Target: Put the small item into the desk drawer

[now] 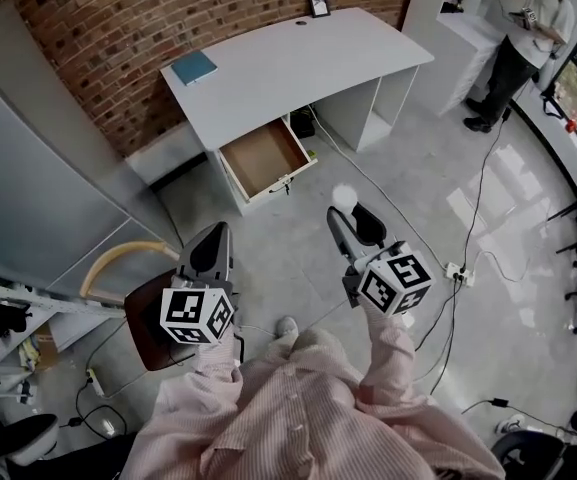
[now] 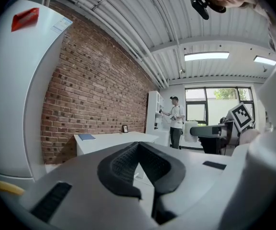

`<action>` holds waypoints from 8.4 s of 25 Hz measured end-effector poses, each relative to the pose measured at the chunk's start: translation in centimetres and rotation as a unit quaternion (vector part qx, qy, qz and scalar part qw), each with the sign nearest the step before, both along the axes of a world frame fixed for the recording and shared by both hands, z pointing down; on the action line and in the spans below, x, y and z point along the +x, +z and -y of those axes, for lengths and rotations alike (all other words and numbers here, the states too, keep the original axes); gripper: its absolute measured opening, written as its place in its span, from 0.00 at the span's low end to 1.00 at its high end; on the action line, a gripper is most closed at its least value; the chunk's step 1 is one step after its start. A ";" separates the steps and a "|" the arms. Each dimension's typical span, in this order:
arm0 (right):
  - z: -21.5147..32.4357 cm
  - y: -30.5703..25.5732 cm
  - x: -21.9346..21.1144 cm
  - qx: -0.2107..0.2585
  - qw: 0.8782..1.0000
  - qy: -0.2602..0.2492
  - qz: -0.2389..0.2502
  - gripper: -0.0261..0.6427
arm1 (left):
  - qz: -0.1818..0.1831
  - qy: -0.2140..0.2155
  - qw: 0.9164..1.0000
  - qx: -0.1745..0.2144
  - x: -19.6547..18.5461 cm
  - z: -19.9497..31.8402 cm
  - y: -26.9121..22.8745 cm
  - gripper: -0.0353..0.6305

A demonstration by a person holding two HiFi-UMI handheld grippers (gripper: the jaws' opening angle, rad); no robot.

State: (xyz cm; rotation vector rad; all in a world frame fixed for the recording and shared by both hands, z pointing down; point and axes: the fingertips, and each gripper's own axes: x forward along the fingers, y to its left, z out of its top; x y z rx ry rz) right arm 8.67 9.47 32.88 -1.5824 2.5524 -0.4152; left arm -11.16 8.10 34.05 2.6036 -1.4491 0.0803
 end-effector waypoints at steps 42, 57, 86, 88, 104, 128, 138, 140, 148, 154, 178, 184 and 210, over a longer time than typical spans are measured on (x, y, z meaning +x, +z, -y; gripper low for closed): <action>32.1 15.2 -2.3 -0.140 0.962 -0.233 -0.034 0.28 | -0.036 -0.139 0.977 -0.158 3.3 27.3 14.4 0.05; 36.4 27.6 -6.3 -0.237 0.925 -0.277 -0.110 0.28 | -0.065 -0.146 0.956 -0.248 1.6 31.3 24.5 0.05; 43.2 49.8 -11.5 -0.238 0.783 -0.412 -0.401 0.28 | -0.086 -0.111 0.944 -0.299 1.7 36.5 41.3 0.05; 43.4 50.7 -11.5 -0.238 0.769 -0.420 -0.419 0.28 | -0.088 -0.110 0.944 -0.299 1.9 36.7 41.8 0.05; 43.2 53.8 -12.9 -0.237 0.728 -0.434 -0.474 0.28 | -0.084 -0.094 0.943 -0.307 2.4 36.8 43.4 0.05; 39.6 45.8 -11.7 -0.283 0.779 -0.409 -0.381 0.08 | -0.070 -0.055 0.941 -0.325 3.5 34.2 36.0 0.05; 37.6 38.4 -10.6 -0.289 0.836 -0.361 -0.296 0.05 | -0.066 -0.045 0.947 -0.312 3.9 32.2 30.4 0.05; 37.3 36.8 -10.4 -0.284 0.849 -0.351 -0.273 0.05 | -0.063 -0.040 0.950 -0.304 4.0 31.9 29.1 0.05; 37.4 29.9 -9.1 -0.233 0.899 -0.302 -0.216 0.05 | -0.066 -0.043 0.962 -0.261 3.9 31.0 23.7 0.05; 36.7 24.7 -8.6 -0.200 0.924 -0.283 -0.162 0.05 | -0.061 -0.057 0.973 -0.217 2.6 30.7 19.5 0.05; 36.1 8.8 -5.1 -0.057 0.979 -0.195 -0.022 0.05 | -0.071 -0.109 0.990 -0.052 -0.8 30.0 6.1 0.05; 36.5 6.1 -3.3 -0.029 0.985 -0.169 -0.010 0.05 | -0.060 -0.125 0.990 -0.021 -1.7 29.4 3.7 0.05; 37.1 3.8 -0.9 0.012 0.992 -0.123 -0.030 0.05 | -0.015 -0.162 0.987 0.021 -3.3 29.1 1.9 0.05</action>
